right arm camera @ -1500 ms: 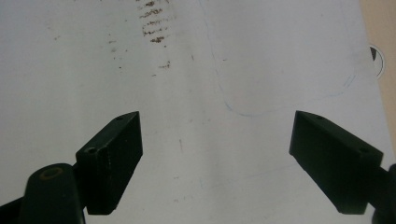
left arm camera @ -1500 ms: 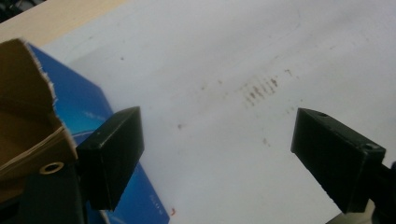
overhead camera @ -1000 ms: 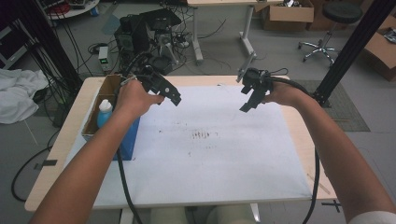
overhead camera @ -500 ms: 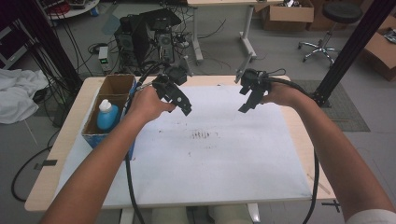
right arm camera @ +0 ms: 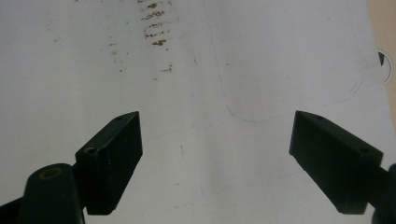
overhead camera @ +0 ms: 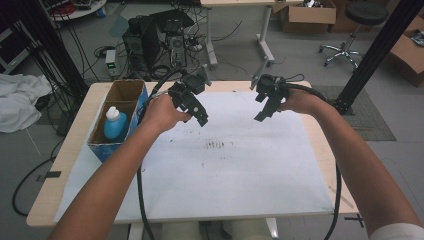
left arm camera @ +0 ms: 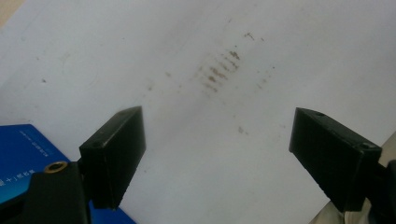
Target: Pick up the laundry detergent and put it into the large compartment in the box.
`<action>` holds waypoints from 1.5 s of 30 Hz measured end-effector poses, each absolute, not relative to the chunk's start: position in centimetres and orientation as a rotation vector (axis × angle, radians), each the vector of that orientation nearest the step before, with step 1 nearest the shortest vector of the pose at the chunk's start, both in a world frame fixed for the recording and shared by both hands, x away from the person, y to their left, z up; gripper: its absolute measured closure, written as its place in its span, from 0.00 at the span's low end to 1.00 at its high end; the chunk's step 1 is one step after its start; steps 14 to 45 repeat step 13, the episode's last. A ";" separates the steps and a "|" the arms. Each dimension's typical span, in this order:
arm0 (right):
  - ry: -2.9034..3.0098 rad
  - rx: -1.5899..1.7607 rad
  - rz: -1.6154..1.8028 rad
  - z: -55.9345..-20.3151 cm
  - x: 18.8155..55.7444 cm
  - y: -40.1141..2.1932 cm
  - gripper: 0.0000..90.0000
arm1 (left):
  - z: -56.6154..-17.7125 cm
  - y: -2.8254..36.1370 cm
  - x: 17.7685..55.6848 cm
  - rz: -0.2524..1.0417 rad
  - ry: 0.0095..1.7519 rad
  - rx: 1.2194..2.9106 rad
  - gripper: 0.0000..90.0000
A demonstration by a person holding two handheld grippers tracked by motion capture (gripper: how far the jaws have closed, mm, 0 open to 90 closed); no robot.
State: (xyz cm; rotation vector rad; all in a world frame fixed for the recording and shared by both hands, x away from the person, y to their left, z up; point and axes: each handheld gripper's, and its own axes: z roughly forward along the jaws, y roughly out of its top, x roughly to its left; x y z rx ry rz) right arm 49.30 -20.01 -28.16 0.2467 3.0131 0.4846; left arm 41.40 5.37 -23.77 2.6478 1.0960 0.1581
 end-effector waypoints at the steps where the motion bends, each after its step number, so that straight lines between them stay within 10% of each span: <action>1: 3.013 0.244 0.481 -28.1 49.3 -20.0 0.19 | -23.7 5.4 41.4 0.155 1.096 2.648 0.21; 45: 3.010 0.244 0.485 -28.0 49.0 -19.9 0.19 | -23.5 5.7 41.2 0.160 1.101 2.633 0.21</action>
